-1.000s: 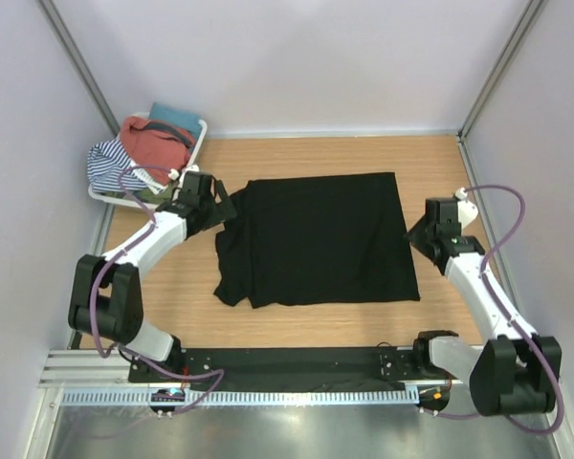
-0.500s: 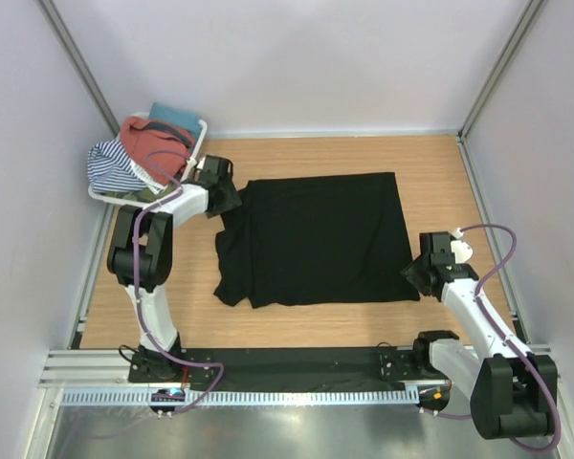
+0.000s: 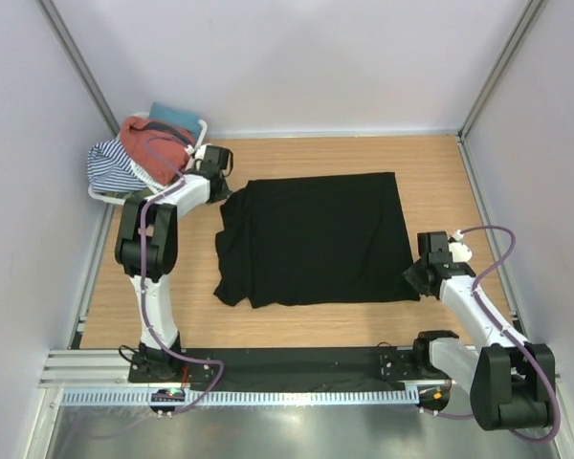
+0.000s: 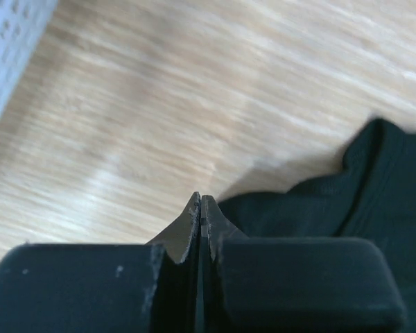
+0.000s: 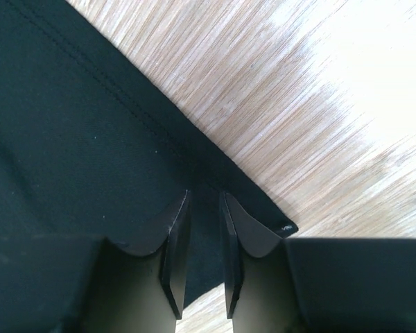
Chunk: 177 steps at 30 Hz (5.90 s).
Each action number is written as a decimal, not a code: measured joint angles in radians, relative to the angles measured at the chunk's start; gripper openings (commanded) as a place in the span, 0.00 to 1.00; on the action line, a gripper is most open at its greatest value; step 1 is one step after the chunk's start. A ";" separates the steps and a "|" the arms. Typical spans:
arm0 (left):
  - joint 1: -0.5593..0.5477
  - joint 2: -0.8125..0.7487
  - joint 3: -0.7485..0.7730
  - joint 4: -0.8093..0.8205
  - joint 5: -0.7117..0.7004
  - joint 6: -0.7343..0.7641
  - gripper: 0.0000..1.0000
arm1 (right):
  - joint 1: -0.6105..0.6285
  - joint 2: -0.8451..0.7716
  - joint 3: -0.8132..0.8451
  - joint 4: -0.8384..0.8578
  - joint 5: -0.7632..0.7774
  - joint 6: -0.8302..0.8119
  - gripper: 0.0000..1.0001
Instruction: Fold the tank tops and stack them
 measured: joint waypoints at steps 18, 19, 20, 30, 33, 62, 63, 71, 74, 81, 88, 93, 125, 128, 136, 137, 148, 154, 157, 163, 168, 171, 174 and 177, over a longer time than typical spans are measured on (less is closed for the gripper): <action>0.028 -0.019 -0.077 0.000 0.062 -0.001 0.56 | 0.000 -0.036 0.008 -0.082 0.031 0.032 0.38; 0.028 -0.028 -0.089 0.002 0.074 -0.005 0.54 | 0.000 -0.045 0.011 -0.090 0.032 0.032 0.38; 0.028 -0.034 -0.095 0.007 0.084 -0.012 0.52 | 0.000 -0.050 0.013 -0.093 0.033 0.032 0.38; 0.028 -0.037 -0.097 0.050 0.135 -0.043 0.46 | 0.000 -0.066 0.023 -0.129 0.037 0.032 0.36; 0.028 -0.037 -0.097 0.057 0.145 -0.049 0.45 | 0.000 -0.066 0.023 -0.133 0.037 0.032 0.36; 0.029 0.005 0.072 -0.005 0.046 0.003 0.00 | 0.000 0.029 0.002 -0.066 0.022 0.059 0.37; 0.029 0.018 0.089 -0.011 0.043 0.006 0.00 | 0.000 0.029 -0.002 -0.065 0.022 0.059 0.37; 0.035 0.103 0.142 -0.033 0.038 0.012 0.00 | 0.000 0.026 -0.011 -0.055 0.003 0.063 0.43; 0.037 0.113 0.142 -0.040 0.033 0.012 0.00 | 0.000 -0.001 -0.013 -0.070 -0.012 0.063 0.46; 0.047 0.120 0.157 -0.047 0.031 0.012 0.00 | 0.000 -0.066 -0.021 -0.116 -0.039 0.063 0.44; 0.065 0.128 0.175 -0.047 0.033 0.011 0.00 | 0.024 -0.070 -0.051 -0.109 -0.070 0.081 0.40; 0.068 0.135 0.175 -0.047 0.033 0.011 0.00 | 0.044 -0.058 -0.049 -0.094 -0.073 0.088 0.37; 0.080 0.196 0.271 -0.107 0.031 0.028 0.20 | 0.138 0.002 0.049 -0.233 0.136 0.208 0.16; 0.080 0.197 0.277 -0.114 0.034 0.038 0.44 | 0.138 0.010 0.044 -0.229 0.128 0.203 0.19; 0.074 0.104 0.177 -0.100 0.060 0.045 0.68 | 0.138 0.025 0.040 -0.216 0.109 0.169 0.50; 0.074 0.074 0.159 -0.100 0.060 0.047 0.69 | 0.138 0.023 0.043 -0.214 0.112 0.161 0.50; -0.036 -0.215 0.021 -0.115 0.039 0.068 0.77 | 0.138 0.105 0.233 -0.067 0.147 -0.060 0.50; -0.084 -0.488 -0.266 -0.126 0.045 0.050 0.75 | 0.126 0.304 0.382 0.110 0.111 -0.207 0.49; -0.117 -0.679 -0.454 -0.138 0.037 0.000 0.73 | 0.096 0.459 0.535 0.169 0.071 -0.271 0.49; -0.166 -0.937 -0.695 -0.157 0.071 -0.103 0.69 | 0.028 0.651 0.741 0.203 0.005 -0.314 0.49; -0.164 -1.055 -0.796 -0.229 0.071 -0.180 0.66 | -0.003 0.750 0.813 0.211 -0.015 -0.325 0.49; -0.164 -1.075 -0.834 -0.251 0.072 -0.216 0.64 | -0.011 0.802 0.828 0.216 -0.027 -0.326 0.50; -0.164 -1.061 -0.868 -0.258 0.077 -0.236 0.62 | -0.012 0.842 0.829 0.215 -0.043 -0.326 0.50; -0.164 -1.025 -0.888 -0.251 0.079 -0.240 0.58 | -0.012 0.858 0.829 0.214 -0.060 -0.326 0.51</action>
